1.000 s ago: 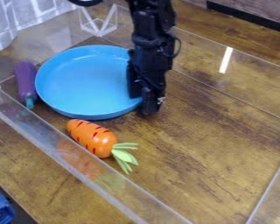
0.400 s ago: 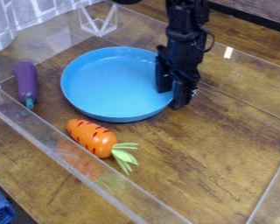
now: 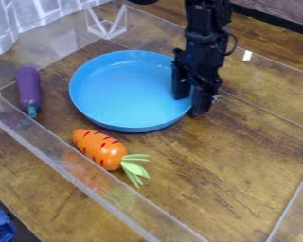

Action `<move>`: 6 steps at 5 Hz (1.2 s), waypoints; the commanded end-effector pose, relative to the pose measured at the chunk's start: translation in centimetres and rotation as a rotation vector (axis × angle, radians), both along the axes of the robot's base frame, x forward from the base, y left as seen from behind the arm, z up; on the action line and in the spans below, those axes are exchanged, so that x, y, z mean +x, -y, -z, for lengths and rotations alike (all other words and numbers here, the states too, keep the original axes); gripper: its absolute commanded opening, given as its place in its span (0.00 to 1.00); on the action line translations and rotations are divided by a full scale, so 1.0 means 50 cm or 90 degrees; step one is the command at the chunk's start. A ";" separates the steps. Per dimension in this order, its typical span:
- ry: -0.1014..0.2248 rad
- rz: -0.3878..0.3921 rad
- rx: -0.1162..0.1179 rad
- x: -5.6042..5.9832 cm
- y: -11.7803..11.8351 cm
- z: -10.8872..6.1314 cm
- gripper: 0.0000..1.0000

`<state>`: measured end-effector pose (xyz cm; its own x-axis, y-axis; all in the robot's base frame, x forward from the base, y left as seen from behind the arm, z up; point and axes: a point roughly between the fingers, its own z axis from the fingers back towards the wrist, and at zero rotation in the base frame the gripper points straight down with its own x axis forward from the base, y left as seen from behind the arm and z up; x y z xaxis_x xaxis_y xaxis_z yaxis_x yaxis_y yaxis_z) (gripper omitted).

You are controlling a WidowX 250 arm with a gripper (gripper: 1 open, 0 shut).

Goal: Remove the purple eggplant from the blue tray and put it on the table

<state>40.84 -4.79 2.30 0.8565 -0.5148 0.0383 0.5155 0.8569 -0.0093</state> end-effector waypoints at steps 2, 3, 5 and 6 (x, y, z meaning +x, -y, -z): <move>-0.017 -0.039 0.006 0.004 0.050 0.022 0.00; -0.023 -0.045 0.009 -0.009 0.059 0.016 0.00; -0.035 -0.053 0.019 -0.029 0.072 0.007 0.00; -0.041 -0.056 0.024 -0.035 0.077 0.007 0.00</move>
<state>40.11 -6.58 2.22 0.9140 -0.4056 -0.0129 0.4056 0.9140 0.0010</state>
